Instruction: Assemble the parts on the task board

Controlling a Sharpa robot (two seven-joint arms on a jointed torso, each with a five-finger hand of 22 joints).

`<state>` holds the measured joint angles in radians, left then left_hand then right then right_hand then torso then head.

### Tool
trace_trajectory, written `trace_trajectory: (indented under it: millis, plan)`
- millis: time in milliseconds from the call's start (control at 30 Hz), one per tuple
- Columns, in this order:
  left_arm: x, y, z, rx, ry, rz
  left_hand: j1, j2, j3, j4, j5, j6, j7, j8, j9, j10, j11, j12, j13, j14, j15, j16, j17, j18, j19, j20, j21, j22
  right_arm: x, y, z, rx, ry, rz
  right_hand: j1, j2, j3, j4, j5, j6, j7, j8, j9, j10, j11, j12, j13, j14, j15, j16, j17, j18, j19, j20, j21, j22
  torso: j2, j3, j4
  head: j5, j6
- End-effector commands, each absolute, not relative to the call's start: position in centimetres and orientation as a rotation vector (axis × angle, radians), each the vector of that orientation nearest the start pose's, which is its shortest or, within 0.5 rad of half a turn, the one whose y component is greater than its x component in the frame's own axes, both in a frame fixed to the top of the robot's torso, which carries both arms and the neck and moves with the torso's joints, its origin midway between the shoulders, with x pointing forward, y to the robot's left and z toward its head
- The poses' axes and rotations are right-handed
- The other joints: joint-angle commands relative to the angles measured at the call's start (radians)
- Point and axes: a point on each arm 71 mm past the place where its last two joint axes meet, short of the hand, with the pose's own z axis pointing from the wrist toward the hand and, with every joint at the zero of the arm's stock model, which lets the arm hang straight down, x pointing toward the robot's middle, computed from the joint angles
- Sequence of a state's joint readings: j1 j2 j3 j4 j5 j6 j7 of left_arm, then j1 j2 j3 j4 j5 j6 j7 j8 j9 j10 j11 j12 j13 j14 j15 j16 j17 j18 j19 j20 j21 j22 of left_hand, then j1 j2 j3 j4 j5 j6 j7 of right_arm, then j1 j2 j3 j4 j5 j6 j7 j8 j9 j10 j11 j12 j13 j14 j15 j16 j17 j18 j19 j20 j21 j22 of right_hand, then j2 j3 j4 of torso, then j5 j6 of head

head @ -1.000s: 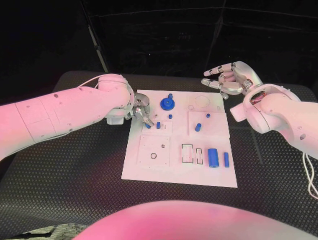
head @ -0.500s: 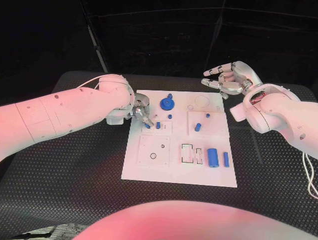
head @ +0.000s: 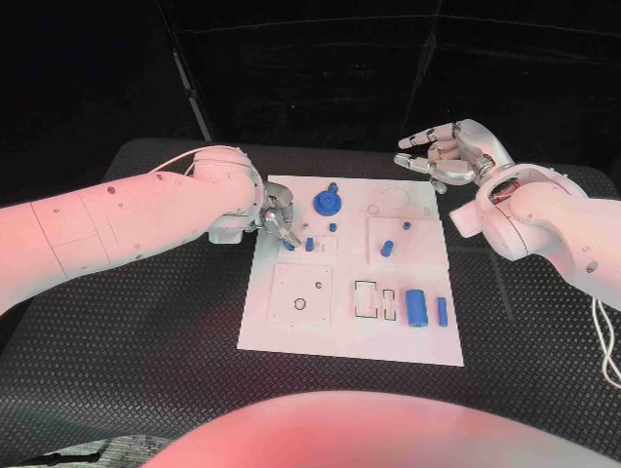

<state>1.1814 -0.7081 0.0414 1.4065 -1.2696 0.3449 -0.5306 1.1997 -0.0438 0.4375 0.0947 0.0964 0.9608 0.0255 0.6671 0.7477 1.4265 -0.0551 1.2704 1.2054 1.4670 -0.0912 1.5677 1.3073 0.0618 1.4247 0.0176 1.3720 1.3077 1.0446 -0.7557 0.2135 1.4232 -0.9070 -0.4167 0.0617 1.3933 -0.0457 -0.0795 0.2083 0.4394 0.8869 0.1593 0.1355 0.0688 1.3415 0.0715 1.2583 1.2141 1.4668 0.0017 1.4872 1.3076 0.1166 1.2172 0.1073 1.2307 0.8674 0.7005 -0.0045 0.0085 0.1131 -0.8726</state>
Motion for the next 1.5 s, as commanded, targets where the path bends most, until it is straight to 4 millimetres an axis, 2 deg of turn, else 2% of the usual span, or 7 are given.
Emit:
trace_trajectory:
  millis: [33, 233, 367, 467, 967, 1200, 1500]
  plan:
    - [49.6, 18.53, -22.56, 0.102, 2.373, -0.262, 0.018, 0.008, 0.005, -0.014, 0.004, 0.028, -0.022, -0.002, 0.003, 0.008, -0.003, 0.005, 0.002, 0.104, -0.006, 0.003, 0.263, -0.003, 0.005, 0.0, 0.006, 0.049, 51.1, -19.85, -17.19, 0.493, 1.513, 1.068, -0.003, 0.01, -0.003, -0.001, 0.006, 0.003, 0.001, 0.003, 0.0, 0.006, -0.001, 0.003, 0.001, 0.067, -0.007, -0.002, 0.097, 0.013, 0.002, -0.005, -0.005, 0.001, 0.0, 0.0007, 0.0008, 0.001, 0.0]
    - [49.6, 18.59, -22.49, 0.107, 2.362, -0.254, 0.027, 0.003, 0.001, -0.025, 0.005, 0.034, -0.024, -0.008, 0.005, 0.011, -0.004, 0.005, 0.003, 0.104, -0.007, 0.003, 0.263, -0.003, 0.006, -0.001, 0.006, 0.05, 51.11, -19.82, -17.2, 0.493, 1.513, 1.069, -0.005, 0.012, -0.005, 0.0, 0.009, 0.002, 0.001, 0.004, 0.0, 0.005, -0.001, 0.002, -0.001, 0.067, -0.007, -0.002, 0.097, 0.013, 0.001, -0.005, -0.007, -0.002, 0.001, 0.0, -0.0003, -0.002, 0.0]
    - [49.59, 18.54, -22.48, 0.111, 2.361, -0.252, 0.03, 0.002, 0.0, -0.03, 0.005, 0.036, -0.024, -0.011, 0.006, 0.012, -0.004, 0.005, 0.003, 0.104, -0.007, 0.003, 0.263, -0.004, 0.006, -0.002, 0.007, 0.051, 51.11, -19.8, -17.21, 0.493, 1.514, 1.069, -0.005, 0.012, -0.005, 0.0, 0.009, 0.002, 0.001, 0.004, 0.0, 0.005, -0.001, 0.002, -0.001, 0.067, -0.007, -0.002, 0.097, 0.013, 0.001, -0.005, -0.007, -0.002, 0.002, 0.0002, -0.0014, 0.003, 0.0]
    - [49.59, 18.46, -22.48, 0.114, 2.361, -0.252, 0.031, 0.002, 0.0, -0.03, 0.005, 0.036, -0.024, -0.011, 0.006, 0.013, -0.005, 0.006, 0.004, 0.104, -0.007, 0.003, 0.263, -0.003, 0.006, -0.002, 0.006, 0.05, 51.11, -19.8, -17.21, 0.493, 1.514, 1.069, -0.005, 0.012, -0.005, 0.0, 0.009, 0.002, 0.001, 0.004, 0.0, 0.005, -0.001, 0.002, -0.001, 0.067, -0.007, -0.002, 0.097, 0.013, 0.001, -0.005, -0.007, -0.002, 0.001, 0.0008, -0.0015, -0.001, 0.0]
    - [49.59, 18.31, -22.71, 0.132, 2.397, -0.244, 0.003, 0.014, -0.03, -0.009, 0.002, 0.056, -0.025, -0.024, 0.016, 0.016, -0.005, -0.002, -0.005, 0.104, -0.007, 0.003, 0.263, -0.003, 0.004, -0.002, 0.002, 0.048, 51.09, -19.86, -17.2, 0.493, 1.515, 1.067, -0.005, 0.012, -0.005, 0.0, 0.009, 0.002, 0.001, 0.004, 0.0, 0.005, -0.001, 0.002, -0.001, 0.067, -0.007, -0.002, 0.097, 0.013, 0.001, -0.005, -0.007, -0.002, 0.001, 0.0014, -0.0012, -0.001, 0.0]
    - [49.71, 18.43, -22.81, 0.134, 2.407, -0.235, -0.021, 0.019, -0.075, 0.012, 0.001, 0.069, -0.028, -0.032, 0.026, 0.018, -0.007, -0.007, -0.012, 0.104, -0.008, 0.003, 0.263, -0.003, 0.004, -0.003, 0.002, 0.05, 51.07, -19.94, -17.19, 0.494, 1.515, 1.066, -0.005, 0.012, -0.005, 0.0, 0.009, 0.002, 0.001, 0.004, 0.0, 0.005, -0.001, 0.002, -0.001, 0.067, -0.007, -0.002, 0.097, 0.013, 0.001, -0.005, -0.007, -0.002, 0.001, 0.001, -0.0011, -0.002, 0.0]
    - [49.82, 18.47, -22.83, 0.13, 2.406, -0.232, -0.053, 0.05, -0.135, 0.058, 0.002, 0.083, -0.031, -0.047, 0.041, 0.024, -0.009, -0.002, -0.006, 0.104, -0.009, 0.003, 0.263, -0.004, 0.007, -0.004, 0.003, 0.054, 51.04, -20.0, -17.17, 0.495, 1.515, 1.064, -0.005, 0.012, -0.005, 0.0, 0.009, 0.002, 0.001, 0.004, 0.0, 0.005, -0.001, 0.002, -0.001, 0.067, -0.007, -0.002, 0.097, 0.013, 0.001, -0.005, -0.007, -0.002, 0.001, 0.0009, -0.0004, -0.002, 0.0]
